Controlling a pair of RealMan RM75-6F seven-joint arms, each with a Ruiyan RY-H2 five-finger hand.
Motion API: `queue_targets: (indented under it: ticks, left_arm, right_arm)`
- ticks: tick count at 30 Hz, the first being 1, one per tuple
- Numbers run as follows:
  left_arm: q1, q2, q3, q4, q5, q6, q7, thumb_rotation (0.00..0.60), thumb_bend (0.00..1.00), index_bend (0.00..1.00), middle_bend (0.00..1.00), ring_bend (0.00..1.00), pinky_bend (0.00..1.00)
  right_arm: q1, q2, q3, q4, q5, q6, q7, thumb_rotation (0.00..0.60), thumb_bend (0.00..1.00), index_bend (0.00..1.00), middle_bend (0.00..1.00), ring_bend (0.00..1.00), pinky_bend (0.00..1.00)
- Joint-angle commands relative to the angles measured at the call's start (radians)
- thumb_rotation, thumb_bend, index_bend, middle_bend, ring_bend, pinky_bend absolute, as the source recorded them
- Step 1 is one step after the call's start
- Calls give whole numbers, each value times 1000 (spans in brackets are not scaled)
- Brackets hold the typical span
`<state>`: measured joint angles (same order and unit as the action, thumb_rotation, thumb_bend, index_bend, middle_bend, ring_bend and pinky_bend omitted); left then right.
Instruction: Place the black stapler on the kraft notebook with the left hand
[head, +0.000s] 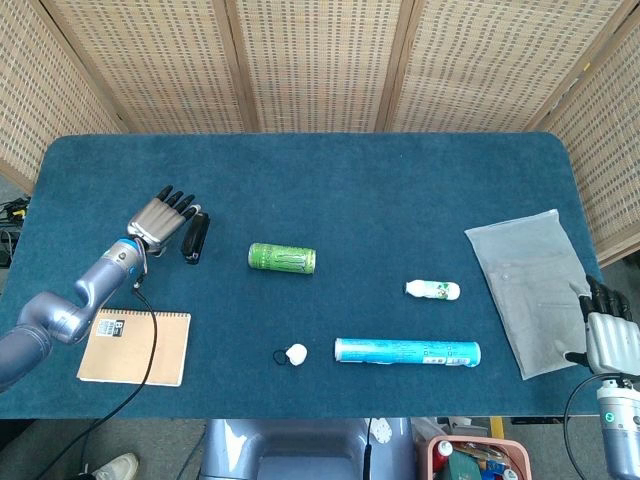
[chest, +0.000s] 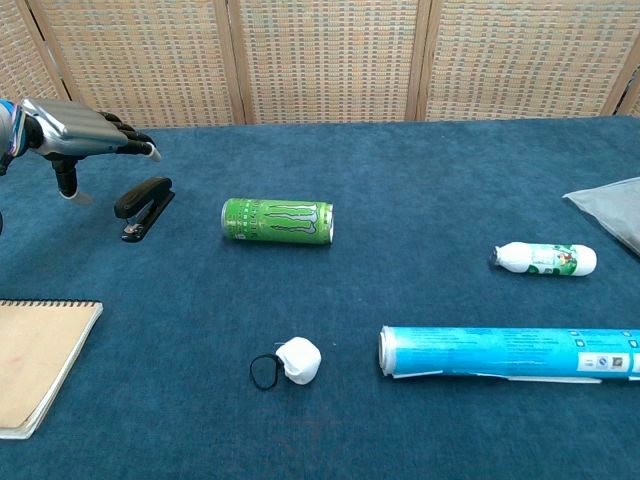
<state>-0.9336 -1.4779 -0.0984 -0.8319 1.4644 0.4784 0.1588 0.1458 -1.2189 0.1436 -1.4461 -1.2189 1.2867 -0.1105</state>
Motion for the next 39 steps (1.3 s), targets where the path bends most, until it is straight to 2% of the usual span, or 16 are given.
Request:
queue_targets:
  ticks: [1,16,19,23,25,28,32,39]
  left_arm:
    - [-15,-22,11,23,5,-9,-10,600,278,72,0,0,0]
    - [-51,-122,57,144,31,-21,-63,600,296,79,0,0,0]
    - [-52,-139,67,167,34,-20,-79,600,305,111,0,0,5]
    - [-53,-164,79,197,45,-4,-98,600,335,193,27,0,65]
    - [-52,-181,88,219,56,12,-103,600,354,228,59,0,93]
    - [-47,-206,97,244,66,40,-120,600,388,341,163,28,180]
    - [-35,-237,108,286,89,112,-152,600,432,504,327,179,324]
    - [-18,-286,137,366,128,203,-211,600,500,665,479,328,426]
  right_arm:
    - [0,0,1,2,2,-2,2,600,172,0,0,0,0]
    - [0,0,3,9,9,-4,9,600,173,0,0,0,0]
    - [0,0,2,9,9,-4,10,600,173,0,0,0,0]
    - [0,-1,1,9,4,-2,11,600,173,0,0,0,0]
    - [1,-2,0,9,-1,-1,12,600,173,0,0,0,0]
    - [1,-3,-1,10,-4,2,13,600,172,0,0,0,0]
    - [0,-3,-1,9,-8,5,15,600,173,0,0,0,0]
    - [-2,-1,-2,7,-17,14,21,600,173,0,0,0,0]
